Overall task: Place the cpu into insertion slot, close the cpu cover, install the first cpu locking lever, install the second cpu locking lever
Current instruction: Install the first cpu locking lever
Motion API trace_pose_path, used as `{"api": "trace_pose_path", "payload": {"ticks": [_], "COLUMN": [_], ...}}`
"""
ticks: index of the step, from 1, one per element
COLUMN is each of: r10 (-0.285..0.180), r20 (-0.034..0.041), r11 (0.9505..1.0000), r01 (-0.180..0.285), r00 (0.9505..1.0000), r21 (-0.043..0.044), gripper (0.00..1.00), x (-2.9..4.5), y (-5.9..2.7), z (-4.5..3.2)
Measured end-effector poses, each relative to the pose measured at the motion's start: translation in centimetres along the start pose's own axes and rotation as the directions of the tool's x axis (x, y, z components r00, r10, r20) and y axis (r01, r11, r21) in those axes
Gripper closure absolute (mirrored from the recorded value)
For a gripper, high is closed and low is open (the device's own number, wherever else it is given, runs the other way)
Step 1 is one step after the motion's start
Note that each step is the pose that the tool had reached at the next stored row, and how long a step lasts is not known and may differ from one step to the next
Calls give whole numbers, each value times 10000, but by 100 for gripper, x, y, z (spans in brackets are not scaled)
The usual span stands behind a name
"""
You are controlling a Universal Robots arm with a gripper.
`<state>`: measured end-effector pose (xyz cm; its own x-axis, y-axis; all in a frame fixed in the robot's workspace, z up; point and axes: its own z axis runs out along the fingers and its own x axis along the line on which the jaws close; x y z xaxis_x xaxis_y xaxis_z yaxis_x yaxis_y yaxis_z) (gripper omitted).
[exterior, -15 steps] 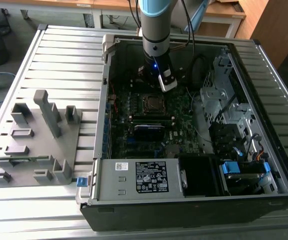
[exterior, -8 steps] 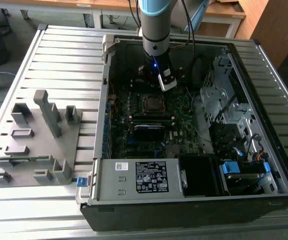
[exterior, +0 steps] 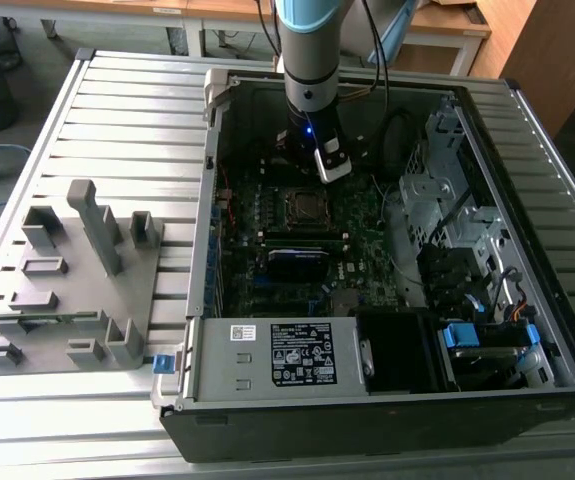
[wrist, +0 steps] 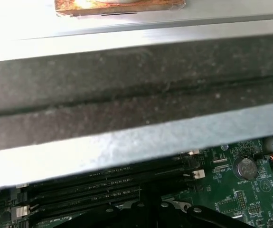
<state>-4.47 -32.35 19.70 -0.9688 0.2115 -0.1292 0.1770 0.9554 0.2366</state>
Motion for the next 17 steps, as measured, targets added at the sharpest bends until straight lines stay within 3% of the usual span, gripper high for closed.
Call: {"api": "trace_pose_path", "payload": {"ticks": [17], "r10": [316], "r20": [115], "r11": [9995], "r01": [-316], "r00": [9994], "r21": [22], "gripper": [90], "x": [6], "y": [-2], "z": [29]}}
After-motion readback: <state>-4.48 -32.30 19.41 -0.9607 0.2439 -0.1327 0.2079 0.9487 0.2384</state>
